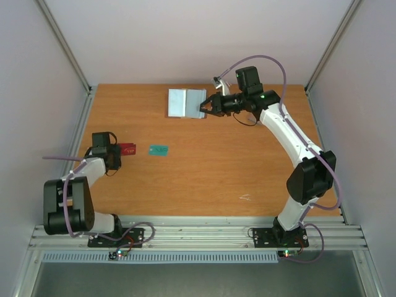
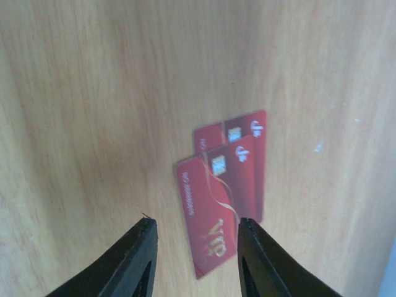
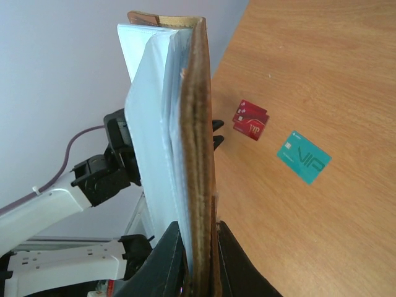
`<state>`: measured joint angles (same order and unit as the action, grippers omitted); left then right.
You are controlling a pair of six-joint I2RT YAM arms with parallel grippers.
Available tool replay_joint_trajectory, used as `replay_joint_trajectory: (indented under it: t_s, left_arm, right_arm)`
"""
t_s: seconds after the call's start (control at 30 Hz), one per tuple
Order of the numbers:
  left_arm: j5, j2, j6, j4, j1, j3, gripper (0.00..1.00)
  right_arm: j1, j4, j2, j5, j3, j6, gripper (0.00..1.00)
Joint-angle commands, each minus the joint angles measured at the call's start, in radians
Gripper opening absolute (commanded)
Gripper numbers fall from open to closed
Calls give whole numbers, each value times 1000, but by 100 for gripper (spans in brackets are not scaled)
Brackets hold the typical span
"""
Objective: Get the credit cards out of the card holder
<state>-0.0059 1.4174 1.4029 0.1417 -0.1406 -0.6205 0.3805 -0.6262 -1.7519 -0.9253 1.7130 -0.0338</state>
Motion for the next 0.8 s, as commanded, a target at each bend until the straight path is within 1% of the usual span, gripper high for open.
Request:
replay_joint_trajectory:
  t_s: [0.0,0.1,0.17,0.2,0.23,0.27,0.3,0.33,0.37,0.4,0.43,0.5,0.53,0.63,0.73,0.77]
  left_arm:
    - [50,-102,-86,-19,-2,14,41]
    - [185,-178,-202,-145,-1,8,53]
    - [297,-231,-274,-270,2,4,60]
    - [365,-255,-333,-344,4,6,63]
    - [442,-279,-371,-417,10,6,67]
    - [548,-301,-432,-497,15,3,71]
    - [665,-323,-512,-562,22,-2,77]
    - [776,-342,-549,-598,25,-17,82]
    - [879,-359,-580,-610,30,-32,86]
    - [970,-373,-591,-610,36,-42,95]
    - [1050,-384,-608,-602,45,-49,99]
    - [1171,-411,-655,-550,75,-60,99]
    - [1206,-424,-699,-516,95,-65,99]
    - [1267,-448,-767,-432,135,-78,100]
    - [1288,-465,-813,-358,190,-86,99]
    - [1286,-468,-861,-315,198,-89,99]
  right_arm:
    - [0,-61,82,4,11,-55,1]
    - [19,-153,109,76,18,-119,1]
    - [32,-207,128,101,18,-160,1]
    - [38,-222,141,104,12,-173,1]
    - [43,-236,155,105,1,-185,1]
    - [47,-245,171,107,-9,-195,1]
    - [53,-260,186,113,-16,-209,1]
    - [61,-281,202,126,-20,-226,1]
    - [71,-306,213,152,-20,-246,1]
    - [85,-330,222,181,-20,-275,1]
    - [99,-344,230,199,-23,-291,1]
    - [131,-346,249,231,-38,-305,2]
    - [147,-339,258,247,-47,-310,2]
    - [216,-320,268,292,-63,-321,2]
    - [278,-295,271,309,-73,-329,2]
    - [295,-281,273,300,-78,-328,2]
